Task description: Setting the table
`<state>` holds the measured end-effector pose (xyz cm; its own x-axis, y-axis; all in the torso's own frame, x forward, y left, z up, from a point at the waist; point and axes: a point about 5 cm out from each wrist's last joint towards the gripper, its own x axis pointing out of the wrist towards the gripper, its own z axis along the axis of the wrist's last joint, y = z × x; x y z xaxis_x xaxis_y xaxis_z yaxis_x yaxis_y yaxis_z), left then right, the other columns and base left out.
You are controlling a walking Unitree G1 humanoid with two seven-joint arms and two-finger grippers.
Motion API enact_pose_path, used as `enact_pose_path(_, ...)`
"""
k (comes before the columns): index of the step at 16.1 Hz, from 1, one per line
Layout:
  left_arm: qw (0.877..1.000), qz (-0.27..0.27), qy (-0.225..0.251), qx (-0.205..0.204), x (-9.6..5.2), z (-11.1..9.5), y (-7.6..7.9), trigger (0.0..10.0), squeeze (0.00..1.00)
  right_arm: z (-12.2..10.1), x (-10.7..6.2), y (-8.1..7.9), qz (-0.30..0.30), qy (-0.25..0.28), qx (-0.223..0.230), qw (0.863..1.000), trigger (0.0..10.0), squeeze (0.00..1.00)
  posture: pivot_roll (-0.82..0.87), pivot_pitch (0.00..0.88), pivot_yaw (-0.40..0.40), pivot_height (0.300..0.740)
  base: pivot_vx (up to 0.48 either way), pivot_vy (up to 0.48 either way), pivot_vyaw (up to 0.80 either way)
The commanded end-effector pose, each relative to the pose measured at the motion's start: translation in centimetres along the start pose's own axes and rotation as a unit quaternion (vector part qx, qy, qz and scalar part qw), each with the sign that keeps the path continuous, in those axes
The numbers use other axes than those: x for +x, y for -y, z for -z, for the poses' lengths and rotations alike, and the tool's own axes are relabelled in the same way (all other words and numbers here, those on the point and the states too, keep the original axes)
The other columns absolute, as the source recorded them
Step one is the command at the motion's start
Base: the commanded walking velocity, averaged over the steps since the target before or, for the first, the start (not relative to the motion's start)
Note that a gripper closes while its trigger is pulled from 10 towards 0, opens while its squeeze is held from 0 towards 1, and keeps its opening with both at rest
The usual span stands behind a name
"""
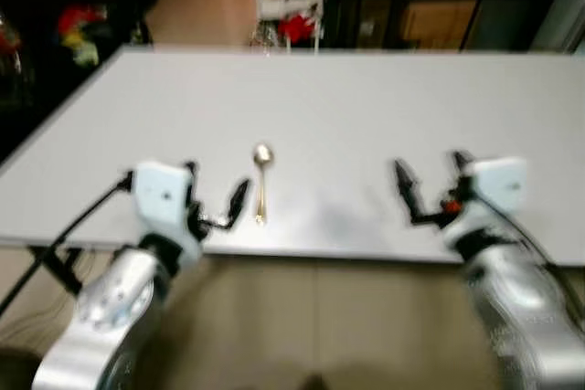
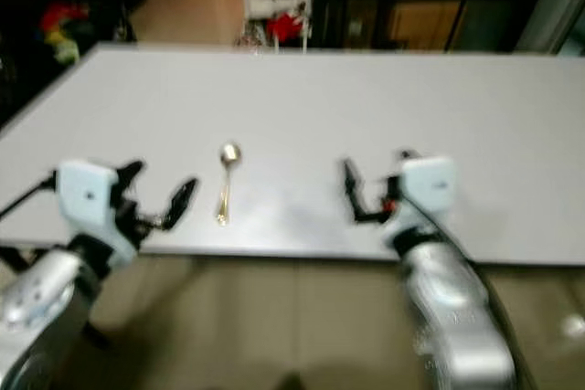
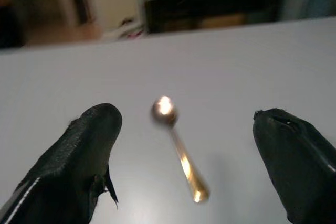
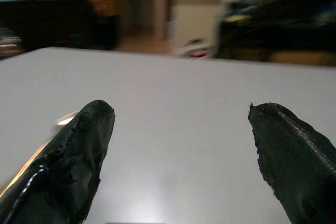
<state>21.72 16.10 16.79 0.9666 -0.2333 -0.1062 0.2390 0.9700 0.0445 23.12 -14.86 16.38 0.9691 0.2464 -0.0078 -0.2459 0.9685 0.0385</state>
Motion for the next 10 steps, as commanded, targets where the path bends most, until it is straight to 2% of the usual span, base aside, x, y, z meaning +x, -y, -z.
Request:
enact_pose_path(1,1.000,-0.011,-0.006,0.002,0.24,0.18,-0.17,10.0,0.98,-0.18,-0.01,-0.35,-0.022,0.004,0.005,1.000,10.0,1.00,0.08,0.000,0.052,0.740,0.000,0.000,0.80)
enact_pose_path(4,1.000,-0.004,-0.002,0.011,0.43,0.12,0.02,10.0,0.98,-0.06,0.23,-0.97,-0.041,0.002,0.005,0.999,10.0,1.00,0.08,0.000,0.050,0.740,0.000,0.000,0.80)
enact_pose_path(10,1.000,-0.008,-0.002,0.018,0.72,0.25,0.19,10.0,0.96,-0.35,0.64,-1.12,-0.057,0.004,-0.009,0.998,10.0,1.00,0.08,0.000,0.046,0.740,0.000,0.000,0.80)
